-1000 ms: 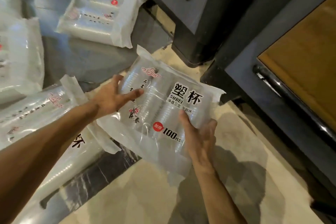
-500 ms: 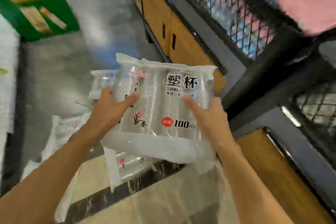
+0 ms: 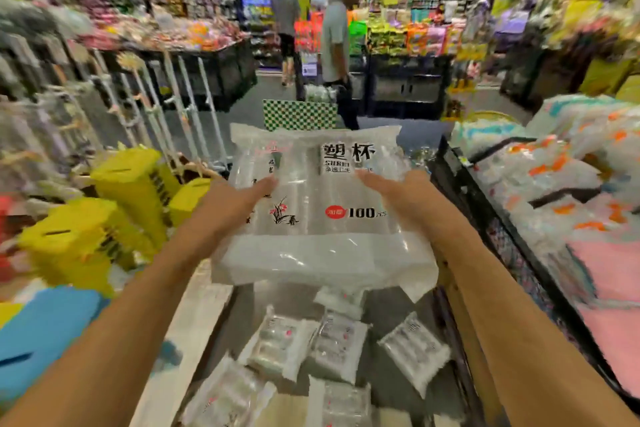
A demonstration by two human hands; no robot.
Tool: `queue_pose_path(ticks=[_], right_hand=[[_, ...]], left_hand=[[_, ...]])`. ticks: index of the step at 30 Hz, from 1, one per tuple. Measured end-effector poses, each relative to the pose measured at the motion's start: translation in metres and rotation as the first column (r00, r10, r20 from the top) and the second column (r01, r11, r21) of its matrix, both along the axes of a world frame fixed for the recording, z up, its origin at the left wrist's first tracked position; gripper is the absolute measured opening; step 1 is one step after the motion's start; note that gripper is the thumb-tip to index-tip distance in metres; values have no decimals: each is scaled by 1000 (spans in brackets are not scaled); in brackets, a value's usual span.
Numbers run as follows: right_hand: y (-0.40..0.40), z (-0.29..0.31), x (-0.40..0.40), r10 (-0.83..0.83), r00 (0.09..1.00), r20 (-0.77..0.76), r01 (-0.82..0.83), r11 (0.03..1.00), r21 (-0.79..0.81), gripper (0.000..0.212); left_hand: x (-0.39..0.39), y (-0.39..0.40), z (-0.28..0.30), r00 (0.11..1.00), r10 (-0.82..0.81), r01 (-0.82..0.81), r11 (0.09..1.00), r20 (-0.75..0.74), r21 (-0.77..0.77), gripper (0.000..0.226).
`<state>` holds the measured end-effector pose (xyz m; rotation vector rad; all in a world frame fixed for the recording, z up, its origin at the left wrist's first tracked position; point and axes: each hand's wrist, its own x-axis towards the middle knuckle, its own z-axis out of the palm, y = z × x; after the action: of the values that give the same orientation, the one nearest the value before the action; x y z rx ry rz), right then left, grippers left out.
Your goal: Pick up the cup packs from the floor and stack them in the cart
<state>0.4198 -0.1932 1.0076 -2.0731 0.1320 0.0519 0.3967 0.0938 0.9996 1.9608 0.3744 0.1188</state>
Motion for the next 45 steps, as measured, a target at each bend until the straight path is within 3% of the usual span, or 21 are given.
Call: queue_pose_path(ticks=[4,7,10,14,16,17,18,20,25,27,29,33,36,37,41,44,45], right_hand=[[95,26,-5,265,964,21,-266,963,35,82],[176,27,-14,417,909,-8,-418,909,-17,125],[257,16,-36,656,755,3,-655,754,-40,117],[346,12,-107,868,496,-18,-868,496,-25,59],[383,6,-152,937,348,-24,-937,348,-15,39],[400,3,-178,962,271,-23,-962,271,-9,45],[419,-4,-202,982,190,-9,-982,190,-3,64],[451,-13,-258,998,66,-14,-998,66,-13,91],[508,-30,-413,973,-225,-44,-974,-224,38,77],[532,-44,-474,947,-315,-68,-949,-314,28,99],[555,-58,-532,934,-337,-117,-938,-344,-45,120],[588,-77,-634,877,-463,-130,-874,-476,-95,93],[621,-102,-698,841,-522,-144,-833,-539,-128,97],[631,-110,-715,820,-553,-147,-814,-569,-114,100],[663,-131,-774,750,-635,-183,-740,-659,-136,106],[694,-158,-814,664,-713,-225,-650,-747,-144,134],[703,-166,-825,641,-734,-227,-623,-767,-152,133]], left_hand=[[-69,80,29,982,191,-191,982,-6,9,74],[-139,133,30,915,402,-402,915,-10,15,97],[-223,167,22,804,594,-594,804,20,12,85],[-343,183,10,547,834,-834,550,-66,35,123],[-400,179,6,430,900,-901,433,-71,32,115],[-428,176,3,358,931,-931,362,-73,42,104],[-457,172,-3,283,955,-956,288,-86,53,102],[-515,160,-13,148,983,-986,156,-109,61,116],[-654,129,-29,-178,977,-984,-174,-113,45,116],[-704,119,-35,-266,957,-964,-263,-116,41,120],[-751,114,-45,-333,935,-942,-334,-121,19,112],[-826,111,-62,-408,909,-912,-410,-90,-10,62],[-871,118,-78,-462,883,-883,-467,-80,-49,55],[-884,122,-86,-494,866,-864,-499,-84,-67,60],[-932,144,-135,-612,774,-770,-630,-163,-99,117],[-952,163,-181,-671,700,-696,-708,-245,-117,128],[-951,169,-184,-690,674,-675,-731,-262,-101,128]])
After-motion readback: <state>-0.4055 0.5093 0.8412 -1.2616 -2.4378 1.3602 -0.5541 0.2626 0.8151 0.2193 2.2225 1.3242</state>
